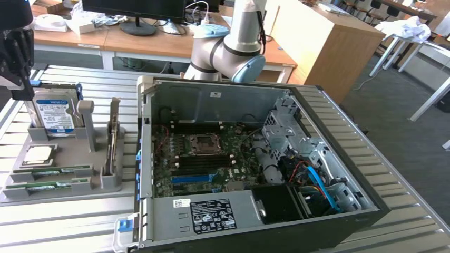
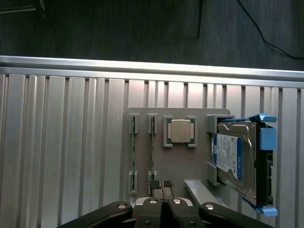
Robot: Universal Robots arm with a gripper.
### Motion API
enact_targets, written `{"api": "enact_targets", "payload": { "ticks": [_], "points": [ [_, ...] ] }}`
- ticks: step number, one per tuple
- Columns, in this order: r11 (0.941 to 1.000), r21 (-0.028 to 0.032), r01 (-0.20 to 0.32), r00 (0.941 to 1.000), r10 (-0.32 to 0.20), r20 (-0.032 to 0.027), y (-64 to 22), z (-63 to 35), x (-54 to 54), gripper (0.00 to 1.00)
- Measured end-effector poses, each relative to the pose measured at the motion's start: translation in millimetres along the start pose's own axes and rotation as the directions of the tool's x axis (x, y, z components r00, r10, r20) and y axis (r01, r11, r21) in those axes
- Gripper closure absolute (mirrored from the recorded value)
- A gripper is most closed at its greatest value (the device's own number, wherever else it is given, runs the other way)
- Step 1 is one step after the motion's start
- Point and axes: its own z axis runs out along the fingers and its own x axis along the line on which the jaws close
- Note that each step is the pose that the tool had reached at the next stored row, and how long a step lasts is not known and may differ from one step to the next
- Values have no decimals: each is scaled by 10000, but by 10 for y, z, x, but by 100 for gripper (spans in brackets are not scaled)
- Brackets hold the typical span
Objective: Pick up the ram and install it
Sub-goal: 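Pick up the ram and move it above insertion slot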
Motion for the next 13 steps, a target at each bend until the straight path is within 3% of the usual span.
{"api": "enact_targets", "payload": {
  "ticks": [13],
  "points": [
    [10000, 0, 27, 10000, -27, -2, 0, 0, 0, 90]
  ]
}}
